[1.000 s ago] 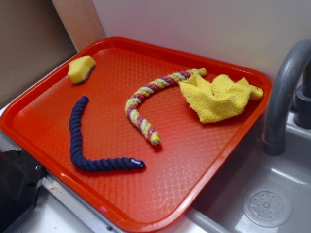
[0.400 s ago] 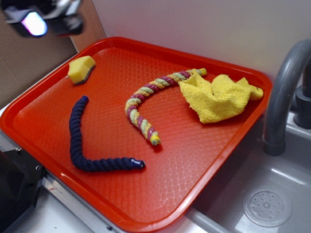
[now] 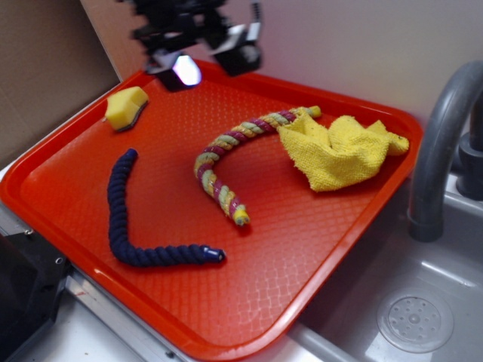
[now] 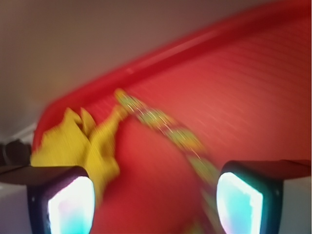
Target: Grab the yellow cloth.
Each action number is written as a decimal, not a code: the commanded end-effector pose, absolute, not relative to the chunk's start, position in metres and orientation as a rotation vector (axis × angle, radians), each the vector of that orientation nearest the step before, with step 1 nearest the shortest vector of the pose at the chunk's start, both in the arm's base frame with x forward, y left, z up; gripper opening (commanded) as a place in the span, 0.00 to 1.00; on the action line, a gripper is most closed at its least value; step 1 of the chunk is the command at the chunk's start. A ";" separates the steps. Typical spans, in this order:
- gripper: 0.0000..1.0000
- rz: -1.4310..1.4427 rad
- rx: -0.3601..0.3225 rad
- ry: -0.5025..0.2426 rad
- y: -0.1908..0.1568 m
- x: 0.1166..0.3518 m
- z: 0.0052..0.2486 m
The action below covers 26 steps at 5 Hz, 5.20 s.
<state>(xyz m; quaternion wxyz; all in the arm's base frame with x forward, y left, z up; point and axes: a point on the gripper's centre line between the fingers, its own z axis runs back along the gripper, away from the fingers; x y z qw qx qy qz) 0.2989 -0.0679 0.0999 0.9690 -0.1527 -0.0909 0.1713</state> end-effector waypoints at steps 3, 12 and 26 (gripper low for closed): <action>1.00 0.236 -0.468 -0.202 -0.102 0.304 0.120; 0.97 -0.108 -0.316 -0.211 -0.197 0.311 0.104; 0.00 0.037 0.055 -0.374 -0.118 0.246 0.215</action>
